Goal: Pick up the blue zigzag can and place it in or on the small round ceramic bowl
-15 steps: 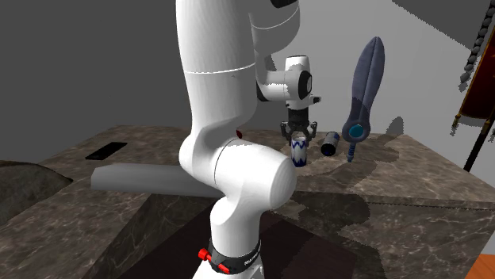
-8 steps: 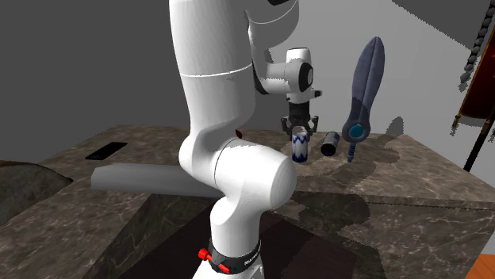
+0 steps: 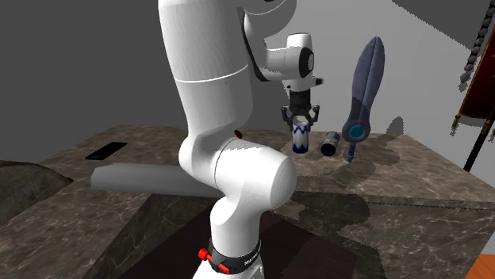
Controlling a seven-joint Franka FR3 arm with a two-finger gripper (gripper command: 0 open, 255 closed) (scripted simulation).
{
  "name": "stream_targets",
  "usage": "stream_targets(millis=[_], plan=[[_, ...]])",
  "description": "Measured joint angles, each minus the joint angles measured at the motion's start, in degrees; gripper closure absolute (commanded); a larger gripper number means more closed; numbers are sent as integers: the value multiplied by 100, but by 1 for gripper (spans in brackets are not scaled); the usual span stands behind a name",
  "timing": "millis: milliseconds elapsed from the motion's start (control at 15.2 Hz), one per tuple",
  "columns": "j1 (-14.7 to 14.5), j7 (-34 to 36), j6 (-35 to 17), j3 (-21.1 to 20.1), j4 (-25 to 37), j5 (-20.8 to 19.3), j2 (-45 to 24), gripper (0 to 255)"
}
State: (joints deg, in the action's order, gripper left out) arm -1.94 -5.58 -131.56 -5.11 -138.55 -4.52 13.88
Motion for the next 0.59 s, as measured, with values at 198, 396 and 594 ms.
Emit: stream_targets(millis=[198,396,594], plan=[[-7,-32,245,6,131,25,116,255],[-13,-59,498,11,311,46,190,255],[-16,-92,732,21,459,65,276,255]])
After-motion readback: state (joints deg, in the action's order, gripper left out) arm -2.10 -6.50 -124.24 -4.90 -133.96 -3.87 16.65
